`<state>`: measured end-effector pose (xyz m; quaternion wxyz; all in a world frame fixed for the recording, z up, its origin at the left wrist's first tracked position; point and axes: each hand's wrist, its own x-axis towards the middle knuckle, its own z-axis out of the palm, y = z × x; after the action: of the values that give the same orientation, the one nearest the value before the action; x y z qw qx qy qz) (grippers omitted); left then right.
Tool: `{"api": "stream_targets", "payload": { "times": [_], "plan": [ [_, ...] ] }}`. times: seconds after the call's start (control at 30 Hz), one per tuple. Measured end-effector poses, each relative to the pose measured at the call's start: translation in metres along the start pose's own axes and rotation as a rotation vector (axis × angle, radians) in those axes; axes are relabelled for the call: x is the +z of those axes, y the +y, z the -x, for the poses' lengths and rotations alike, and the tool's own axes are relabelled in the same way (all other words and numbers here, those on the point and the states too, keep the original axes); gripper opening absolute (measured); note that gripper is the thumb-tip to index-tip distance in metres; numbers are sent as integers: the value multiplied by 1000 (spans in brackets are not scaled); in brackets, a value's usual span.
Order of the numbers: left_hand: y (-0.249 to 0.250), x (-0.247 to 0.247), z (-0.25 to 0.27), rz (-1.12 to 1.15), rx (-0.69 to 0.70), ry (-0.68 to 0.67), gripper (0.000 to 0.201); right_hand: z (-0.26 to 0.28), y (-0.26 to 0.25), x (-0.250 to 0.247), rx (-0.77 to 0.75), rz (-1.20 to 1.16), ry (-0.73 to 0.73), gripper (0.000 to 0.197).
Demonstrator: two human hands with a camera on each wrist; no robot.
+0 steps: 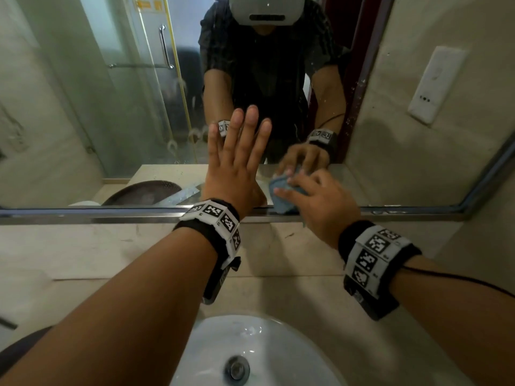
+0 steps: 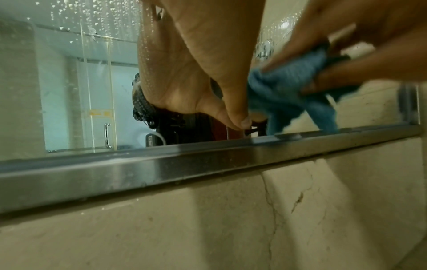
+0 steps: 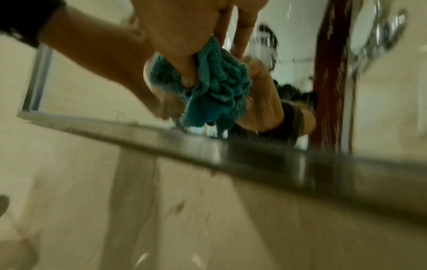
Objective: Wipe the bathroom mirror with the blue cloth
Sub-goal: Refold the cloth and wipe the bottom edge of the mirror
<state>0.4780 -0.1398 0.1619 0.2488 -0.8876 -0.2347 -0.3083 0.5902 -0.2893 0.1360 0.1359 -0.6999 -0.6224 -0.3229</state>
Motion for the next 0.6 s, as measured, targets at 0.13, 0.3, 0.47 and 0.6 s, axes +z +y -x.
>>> {"api": "stream_targets", "payload": {
  "times": [0.13,0.3,0.47,0.6],
  "plan": [
    [1,-12,3,-29,7,-53,131,-49,12,-49,189,-44,281,47],
    [-15,-49,-14,55,58,122,114,-51,11,-48,245,-18,274,51],
    [-9,-65,-36,58,45,-45,128,-57,19,-79,103,28,138,56],
    [0,-55,-37,-23,-23,-58,134,-104,39,-113,439,-54,360,45]
  ]
}}
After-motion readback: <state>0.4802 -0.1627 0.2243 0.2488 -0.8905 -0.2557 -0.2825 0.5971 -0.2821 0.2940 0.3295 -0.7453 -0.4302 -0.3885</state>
